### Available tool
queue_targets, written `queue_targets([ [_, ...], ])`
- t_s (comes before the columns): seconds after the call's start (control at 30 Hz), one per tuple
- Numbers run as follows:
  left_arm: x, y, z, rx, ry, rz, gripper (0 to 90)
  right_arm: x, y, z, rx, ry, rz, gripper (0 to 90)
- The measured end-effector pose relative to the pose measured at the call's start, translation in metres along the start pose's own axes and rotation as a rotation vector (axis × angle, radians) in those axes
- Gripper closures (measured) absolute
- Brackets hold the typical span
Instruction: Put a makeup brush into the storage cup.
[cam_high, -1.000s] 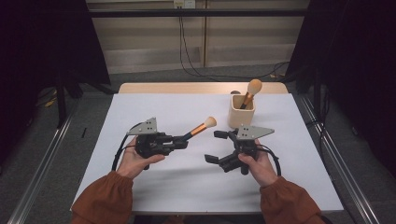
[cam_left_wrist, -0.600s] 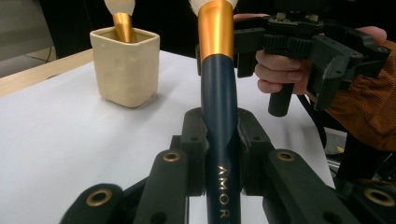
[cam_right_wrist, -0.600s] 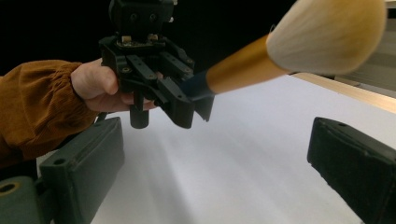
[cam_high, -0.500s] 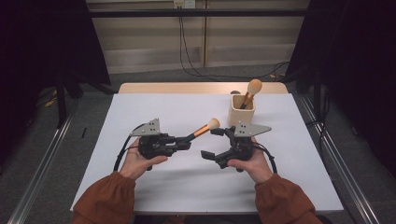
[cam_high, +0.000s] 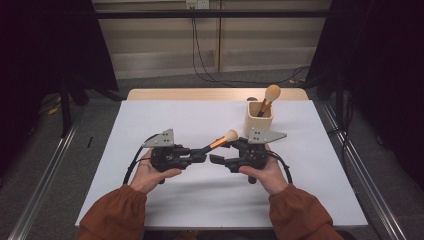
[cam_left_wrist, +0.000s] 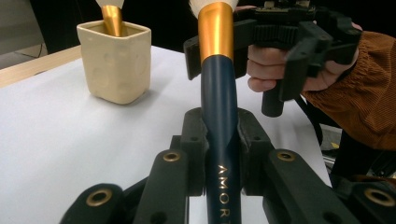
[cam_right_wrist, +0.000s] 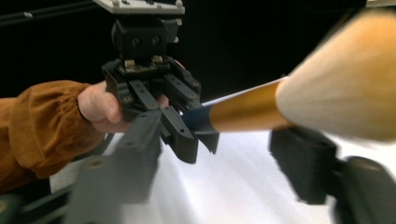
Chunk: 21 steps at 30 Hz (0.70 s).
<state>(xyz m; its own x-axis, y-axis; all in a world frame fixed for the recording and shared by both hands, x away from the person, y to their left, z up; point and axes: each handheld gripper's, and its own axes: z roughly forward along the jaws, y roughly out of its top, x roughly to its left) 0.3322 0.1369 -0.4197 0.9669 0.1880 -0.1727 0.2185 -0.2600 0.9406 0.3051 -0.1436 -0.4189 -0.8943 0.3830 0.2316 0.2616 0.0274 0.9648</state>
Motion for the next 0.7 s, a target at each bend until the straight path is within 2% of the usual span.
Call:
queue_targets([
  [0.1,0.000,-0.001,0.002,0.008,0.002,0.009,76.4,-0.002,0.000,-0.001,-0.007,0.007,0.020,47.2],
  [0.2,0.000,-0.002,0.004,0.020,0.004,0.014,76.3,-0.003,-0.001,0.000,-0.007,0.018,0.050,48.7],
  [0.37,-0.001,-0.003,0.006,0.032,-0.003,0.032,76.3,-0.003,0.000,0.001,-0.016,0.020,0.068,51.9],
  [0.53,-0.002,-0.004,0.009,0.035,-0.009,0.037,76.3,-0.005,-0.001,0.001,-0.034,0.021,0.092,62.4],
  [0.7,-0.003,-0.005,0.011,0.036,-0.008,0.040,76.3,-0.006,-0.001,0.000,-0.042,0.024,0.110,68.3],
])
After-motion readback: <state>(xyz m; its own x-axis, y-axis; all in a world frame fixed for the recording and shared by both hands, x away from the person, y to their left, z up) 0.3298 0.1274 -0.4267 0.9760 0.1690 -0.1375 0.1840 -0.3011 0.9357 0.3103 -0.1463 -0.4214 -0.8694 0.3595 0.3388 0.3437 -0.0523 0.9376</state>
